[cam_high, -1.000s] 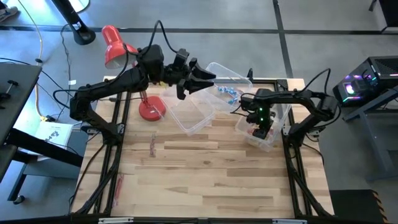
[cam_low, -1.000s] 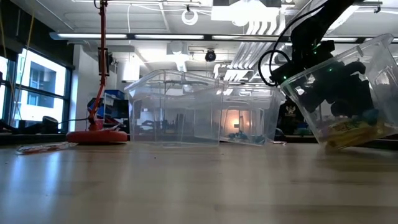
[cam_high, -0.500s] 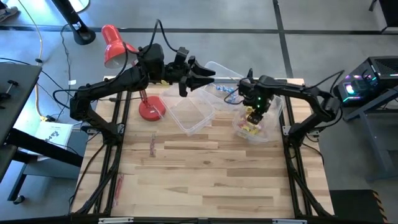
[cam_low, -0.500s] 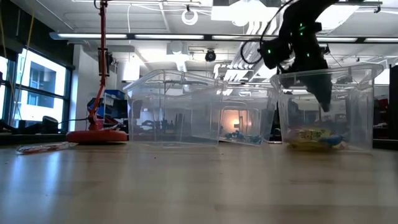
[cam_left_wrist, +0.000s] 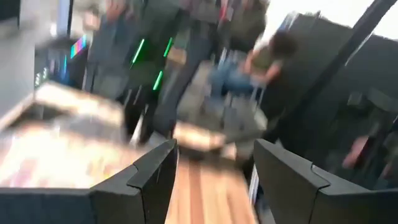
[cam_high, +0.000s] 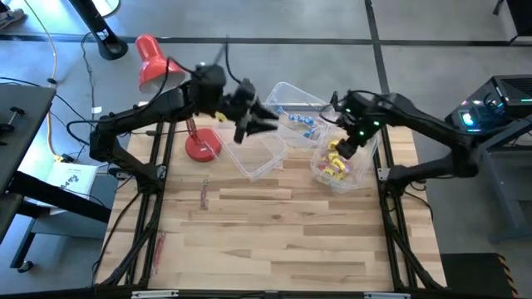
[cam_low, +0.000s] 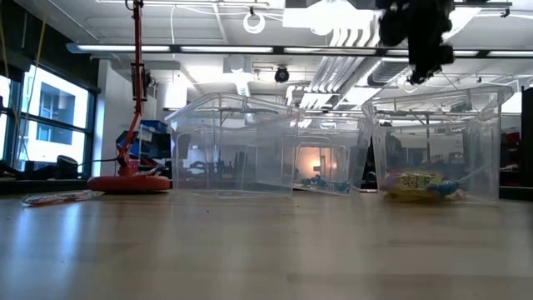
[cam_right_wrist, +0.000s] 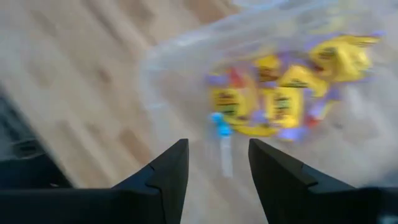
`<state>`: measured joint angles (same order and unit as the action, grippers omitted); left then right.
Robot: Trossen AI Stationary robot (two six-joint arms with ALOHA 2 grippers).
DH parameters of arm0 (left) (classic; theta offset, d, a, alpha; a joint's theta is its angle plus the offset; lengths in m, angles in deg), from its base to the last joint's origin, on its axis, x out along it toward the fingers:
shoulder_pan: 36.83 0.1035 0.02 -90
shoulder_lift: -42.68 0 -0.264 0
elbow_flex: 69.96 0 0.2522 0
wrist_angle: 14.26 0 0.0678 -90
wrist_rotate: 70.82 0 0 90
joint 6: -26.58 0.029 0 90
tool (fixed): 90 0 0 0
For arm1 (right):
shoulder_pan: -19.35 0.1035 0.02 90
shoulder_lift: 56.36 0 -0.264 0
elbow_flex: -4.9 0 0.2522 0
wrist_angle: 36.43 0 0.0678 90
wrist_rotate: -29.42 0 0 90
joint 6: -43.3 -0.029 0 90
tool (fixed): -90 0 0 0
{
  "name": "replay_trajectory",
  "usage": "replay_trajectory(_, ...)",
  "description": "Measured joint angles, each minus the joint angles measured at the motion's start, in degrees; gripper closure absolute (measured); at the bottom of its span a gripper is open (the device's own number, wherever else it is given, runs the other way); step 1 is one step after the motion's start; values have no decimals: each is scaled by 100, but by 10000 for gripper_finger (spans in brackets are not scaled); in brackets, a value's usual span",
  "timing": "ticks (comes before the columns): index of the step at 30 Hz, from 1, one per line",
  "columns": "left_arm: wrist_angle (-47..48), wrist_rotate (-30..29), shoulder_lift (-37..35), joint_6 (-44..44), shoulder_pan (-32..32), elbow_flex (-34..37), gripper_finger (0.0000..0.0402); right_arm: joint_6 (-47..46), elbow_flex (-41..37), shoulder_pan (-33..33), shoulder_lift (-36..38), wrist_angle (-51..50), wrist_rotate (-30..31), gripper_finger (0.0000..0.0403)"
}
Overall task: Sort candy
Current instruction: Put the blue candy into the center transparent bin
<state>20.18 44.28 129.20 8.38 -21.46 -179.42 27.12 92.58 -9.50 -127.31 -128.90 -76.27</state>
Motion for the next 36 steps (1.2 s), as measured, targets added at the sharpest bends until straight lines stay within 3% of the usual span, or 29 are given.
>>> replay_trajectory(4, 854, -31, 30, 396, -355, 174, 195, -959, 134, 626, 498, 40, 173, 242)
replay_trajectory(9, 297, -36, 48, 427, -869, 928, 195, -2208, 136, 1061, 788, -299, 2623, 242)
replay_trajectory(11, -183, -34, 48, 187, -1023, 1282, 195, -2412, 127, 984, 745, -352, 3203, 242)
replay_trajectory(13, -504, -37, 48, -118, -1147, 1582, 195, -2348, 127, 889, 664, -178, 3003, 242)
replay_trajectory(15, -537, -39, 48, -332, -1275, 1827, 195, -2043, 127, 942, 565, 106, 2311, 242)
replay_trajectory(18, -499, -46, 46, -443, -1490, 2161, 195, -1745, 122, 1246, 455, 451, 1365, 242)
replay_trajectory(20, -498, -83, 46, -537, -1662, 2394, 195, -1741, 122, 1592, 431, 532, 1197, 242)
replay_trajectory(23, -527, -367, 46, -665, -1908, 2721, 195, -2092, 122, 2291, 389, 431, 1484, 242)
replay_trajectory(29, -658, -1333, 46, -893, -2160, 3231, 195, -2829, 122, 3454, 57, 466, 2726, 242)
replay_trajectory(36, -757, -1746, 46, -1173, -2166, 3475, 195, -2821, 118, 4032, -888, 243, 2747, 242)
